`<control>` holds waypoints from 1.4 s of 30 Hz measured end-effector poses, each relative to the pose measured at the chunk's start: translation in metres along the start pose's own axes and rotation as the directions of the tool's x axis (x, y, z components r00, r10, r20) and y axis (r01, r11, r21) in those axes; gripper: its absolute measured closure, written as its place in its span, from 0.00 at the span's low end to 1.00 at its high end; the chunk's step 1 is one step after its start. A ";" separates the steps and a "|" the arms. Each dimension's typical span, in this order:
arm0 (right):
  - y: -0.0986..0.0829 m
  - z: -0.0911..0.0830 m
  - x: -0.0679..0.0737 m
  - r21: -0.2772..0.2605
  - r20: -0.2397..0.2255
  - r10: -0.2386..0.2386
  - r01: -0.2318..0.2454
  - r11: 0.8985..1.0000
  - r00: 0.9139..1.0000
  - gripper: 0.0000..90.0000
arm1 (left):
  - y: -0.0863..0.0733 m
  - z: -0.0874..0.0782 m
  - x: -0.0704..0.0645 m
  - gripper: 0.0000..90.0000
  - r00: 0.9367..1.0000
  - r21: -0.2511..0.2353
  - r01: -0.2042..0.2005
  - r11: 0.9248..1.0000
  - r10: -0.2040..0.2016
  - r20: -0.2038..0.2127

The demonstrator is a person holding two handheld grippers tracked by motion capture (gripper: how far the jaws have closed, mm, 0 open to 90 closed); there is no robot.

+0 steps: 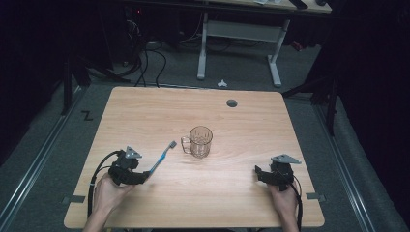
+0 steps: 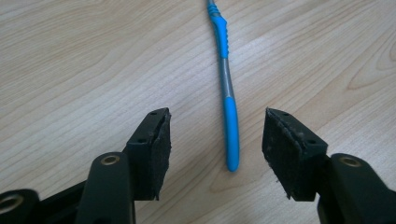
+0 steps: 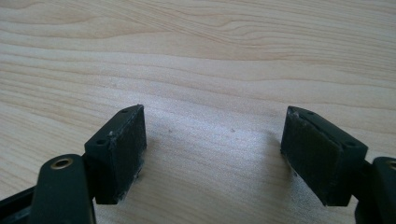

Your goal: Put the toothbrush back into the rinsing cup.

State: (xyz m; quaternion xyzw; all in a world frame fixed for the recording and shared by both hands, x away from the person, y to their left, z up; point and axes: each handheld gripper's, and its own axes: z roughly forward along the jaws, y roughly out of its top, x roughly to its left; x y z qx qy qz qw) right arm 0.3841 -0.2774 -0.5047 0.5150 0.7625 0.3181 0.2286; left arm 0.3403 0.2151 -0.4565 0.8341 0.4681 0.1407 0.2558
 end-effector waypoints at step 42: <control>0.000 0.000 0.001 -0.001 -0.001 0.000 0.000 1.000 1.000 0.25 | 0.091 0.055 -0.016 0.53 0.994 0.224 -0.100 0.970 0.106 -0.015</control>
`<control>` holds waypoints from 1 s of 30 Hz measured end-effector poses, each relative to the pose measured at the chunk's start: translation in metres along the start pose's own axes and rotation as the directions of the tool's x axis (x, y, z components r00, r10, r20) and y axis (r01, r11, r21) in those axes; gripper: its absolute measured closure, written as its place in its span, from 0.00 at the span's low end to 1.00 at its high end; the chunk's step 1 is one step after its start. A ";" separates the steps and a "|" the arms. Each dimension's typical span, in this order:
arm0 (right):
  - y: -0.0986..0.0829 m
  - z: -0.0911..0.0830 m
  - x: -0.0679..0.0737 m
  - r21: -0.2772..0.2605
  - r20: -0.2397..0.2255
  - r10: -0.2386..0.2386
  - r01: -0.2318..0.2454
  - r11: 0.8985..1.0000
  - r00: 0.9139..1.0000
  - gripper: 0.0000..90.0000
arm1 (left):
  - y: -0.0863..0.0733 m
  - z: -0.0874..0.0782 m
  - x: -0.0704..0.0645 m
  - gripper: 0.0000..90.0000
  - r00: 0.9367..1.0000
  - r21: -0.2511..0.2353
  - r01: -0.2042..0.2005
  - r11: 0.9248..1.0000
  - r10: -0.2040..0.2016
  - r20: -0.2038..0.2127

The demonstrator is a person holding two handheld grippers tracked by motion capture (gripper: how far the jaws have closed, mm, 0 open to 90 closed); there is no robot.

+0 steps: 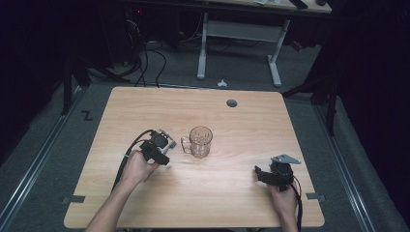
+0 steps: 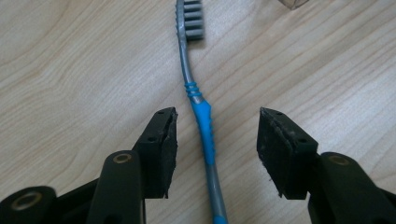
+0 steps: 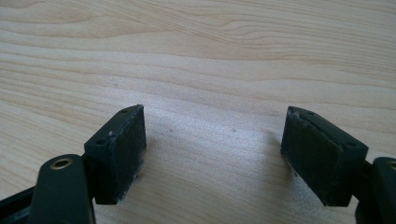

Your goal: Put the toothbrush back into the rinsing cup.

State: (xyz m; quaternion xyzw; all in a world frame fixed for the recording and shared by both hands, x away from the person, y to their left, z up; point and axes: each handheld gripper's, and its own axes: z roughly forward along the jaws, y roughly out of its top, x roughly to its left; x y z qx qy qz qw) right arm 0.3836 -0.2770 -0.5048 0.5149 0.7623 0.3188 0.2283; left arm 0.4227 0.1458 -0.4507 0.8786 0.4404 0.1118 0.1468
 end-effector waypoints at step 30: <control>0.000 0.000 0.000 0.001 -0.001 -0.002 0.002 1.000 1.000 0.25 | 0.025 0.026 0.019 0.69 0.999 0.167 0.033 0.985 -0.036 0.015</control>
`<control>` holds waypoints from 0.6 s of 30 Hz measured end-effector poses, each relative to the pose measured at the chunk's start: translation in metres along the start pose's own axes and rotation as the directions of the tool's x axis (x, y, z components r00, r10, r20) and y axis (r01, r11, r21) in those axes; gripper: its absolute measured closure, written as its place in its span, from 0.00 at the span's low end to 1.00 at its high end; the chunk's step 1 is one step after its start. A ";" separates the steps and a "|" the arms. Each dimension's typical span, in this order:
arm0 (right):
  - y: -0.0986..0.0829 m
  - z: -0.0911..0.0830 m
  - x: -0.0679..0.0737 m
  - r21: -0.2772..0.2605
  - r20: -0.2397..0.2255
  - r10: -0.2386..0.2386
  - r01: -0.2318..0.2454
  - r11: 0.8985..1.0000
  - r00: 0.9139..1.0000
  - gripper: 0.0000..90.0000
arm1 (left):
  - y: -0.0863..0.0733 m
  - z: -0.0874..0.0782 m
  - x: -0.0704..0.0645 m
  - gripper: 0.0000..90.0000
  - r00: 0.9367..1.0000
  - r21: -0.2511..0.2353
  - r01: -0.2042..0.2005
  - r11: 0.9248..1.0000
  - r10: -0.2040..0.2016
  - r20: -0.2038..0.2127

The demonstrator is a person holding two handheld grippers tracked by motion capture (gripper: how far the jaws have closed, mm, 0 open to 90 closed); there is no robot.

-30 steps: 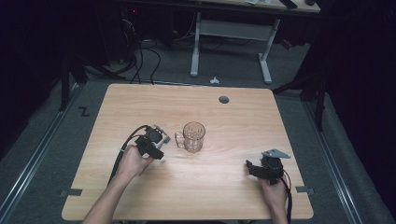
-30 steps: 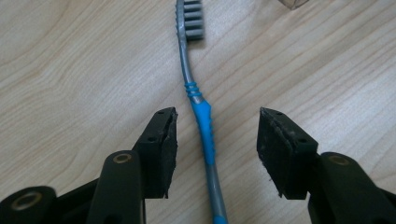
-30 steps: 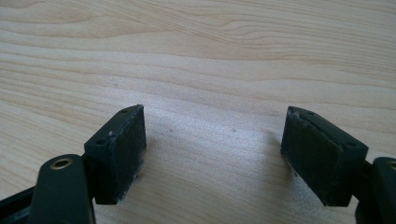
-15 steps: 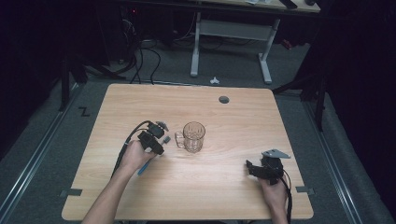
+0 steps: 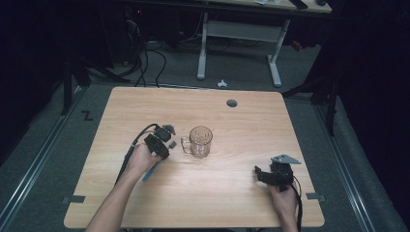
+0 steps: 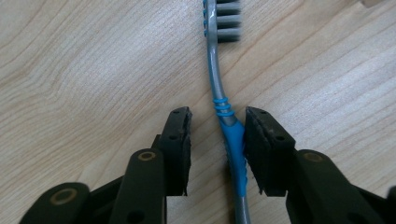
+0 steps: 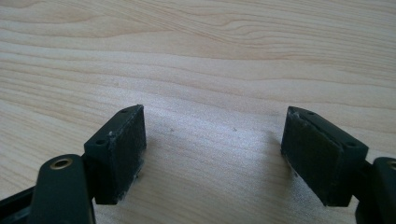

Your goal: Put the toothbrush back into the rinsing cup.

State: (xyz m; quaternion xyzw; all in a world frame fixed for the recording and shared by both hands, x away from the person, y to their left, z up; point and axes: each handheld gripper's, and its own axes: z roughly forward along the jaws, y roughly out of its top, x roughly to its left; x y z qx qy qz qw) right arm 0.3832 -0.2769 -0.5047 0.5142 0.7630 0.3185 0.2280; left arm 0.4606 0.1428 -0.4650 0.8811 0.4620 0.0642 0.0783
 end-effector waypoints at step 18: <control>0.000 0.000 0.000 0.000 0.000 -0.002 0.002 1.000 1.000 0.25 | 0.007 0.001 0.005 0.83 0.999 0.053 0.028 0.998 -0.030 0.042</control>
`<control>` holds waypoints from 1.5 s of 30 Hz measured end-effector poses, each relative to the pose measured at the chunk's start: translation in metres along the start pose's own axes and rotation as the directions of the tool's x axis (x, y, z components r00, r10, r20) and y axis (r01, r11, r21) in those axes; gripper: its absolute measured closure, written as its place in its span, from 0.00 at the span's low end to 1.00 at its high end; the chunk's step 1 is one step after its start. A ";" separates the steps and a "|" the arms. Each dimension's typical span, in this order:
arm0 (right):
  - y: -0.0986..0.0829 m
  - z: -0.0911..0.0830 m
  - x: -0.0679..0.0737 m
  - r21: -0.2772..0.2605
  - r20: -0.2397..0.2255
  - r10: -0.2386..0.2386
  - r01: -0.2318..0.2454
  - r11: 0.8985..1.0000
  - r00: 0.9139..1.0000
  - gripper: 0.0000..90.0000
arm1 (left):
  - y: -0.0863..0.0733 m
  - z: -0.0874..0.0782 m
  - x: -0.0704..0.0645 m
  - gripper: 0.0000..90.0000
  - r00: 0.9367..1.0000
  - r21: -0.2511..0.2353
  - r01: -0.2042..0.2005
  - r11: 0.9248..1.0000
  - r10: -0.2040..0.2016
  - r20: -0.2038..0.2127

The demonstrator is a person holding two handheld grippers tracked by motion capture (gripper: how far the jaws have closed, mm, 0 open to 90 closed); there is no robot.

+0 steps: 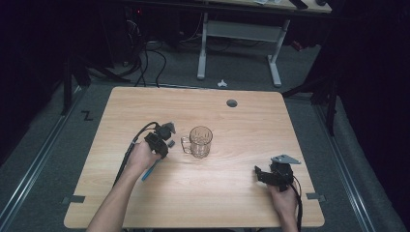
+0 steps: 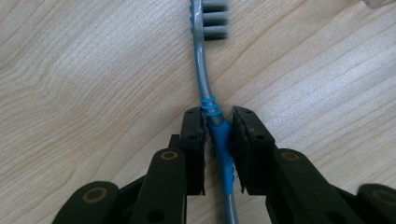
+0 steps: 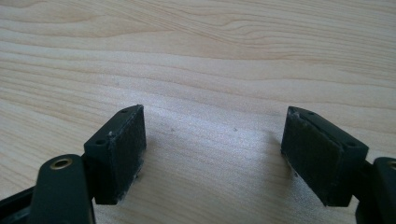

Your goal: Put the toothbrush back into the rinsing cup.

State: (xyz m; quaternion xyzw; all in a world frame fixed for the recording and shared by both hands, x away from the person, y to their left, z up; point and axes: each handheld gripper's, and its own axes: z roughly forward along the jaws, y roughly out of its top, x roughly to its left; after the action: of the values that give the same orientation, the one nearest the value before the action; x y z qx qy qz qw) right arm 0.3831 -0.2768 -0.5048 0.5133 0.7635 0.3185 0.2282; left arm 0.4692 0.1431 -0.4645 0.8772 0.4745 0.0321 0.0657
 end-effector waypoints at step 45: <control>0.000 0.000 0.000 0.001 -0.001 0.001 -0.001 1.000 1.000 0.25 | -0.023 -0.060 0.007 0.89 0.999 -0.248 0.042 0.968 -0.041 0.009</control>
State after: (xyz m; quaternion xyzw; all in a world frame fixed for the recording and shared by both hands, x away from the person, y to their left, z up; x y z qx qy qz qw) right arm 0.3832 -0.2769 -0.5047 0.5136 0.7637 0.3184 0.2273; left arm 0.4468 0.1661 -0.4084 0.8522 0.4847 0.0879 0.1764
